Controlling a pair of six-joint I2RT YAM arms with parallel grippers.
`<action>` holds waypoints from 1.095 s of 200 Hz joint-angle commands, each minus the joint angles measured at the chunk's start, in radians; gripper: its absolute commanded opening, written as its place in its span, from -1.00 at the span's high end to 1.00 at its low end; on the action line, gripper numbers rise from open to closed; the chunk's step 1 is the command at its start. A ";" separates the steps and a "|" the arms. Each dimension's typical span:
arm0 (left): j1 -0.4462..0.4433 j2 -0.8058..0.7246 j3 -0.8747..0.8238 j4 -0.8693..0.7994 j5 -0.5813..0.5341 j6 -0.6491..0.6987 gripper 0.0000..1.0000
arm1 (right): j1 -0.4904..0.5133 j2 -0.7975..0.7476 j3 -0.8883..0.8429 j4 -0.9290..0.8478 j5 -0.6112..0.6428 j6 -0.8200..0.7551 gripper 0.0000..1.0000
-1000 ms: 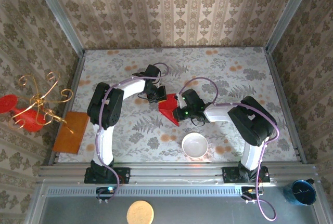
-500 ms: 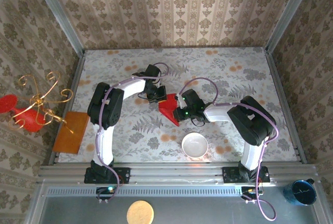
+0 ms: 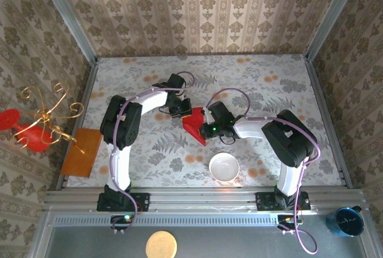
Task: Fold a paper plane with a square sheet of paper (pick it up from the middle)
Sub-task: Third fold the triangle at the center of the table.
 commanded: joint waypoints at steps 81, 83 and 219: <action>-0.073 -0.337 -0.348 0.241 0.050 -0.235 0.77 | -0.010 0.048 0.016 -0.084 -0.023 0.034 1.00; -0.076 -0.336 -0.350 0.243 0.050 -0.239 0.78 | -0.010 0.048 0.018 -0.084 -0.023 0.034 1.00; -0.138 -0.238 -0.383 0.234 0.023 -0.370 0.93 | -0.012 0.050 0.019 -0.088 -0.012 0.035 1.00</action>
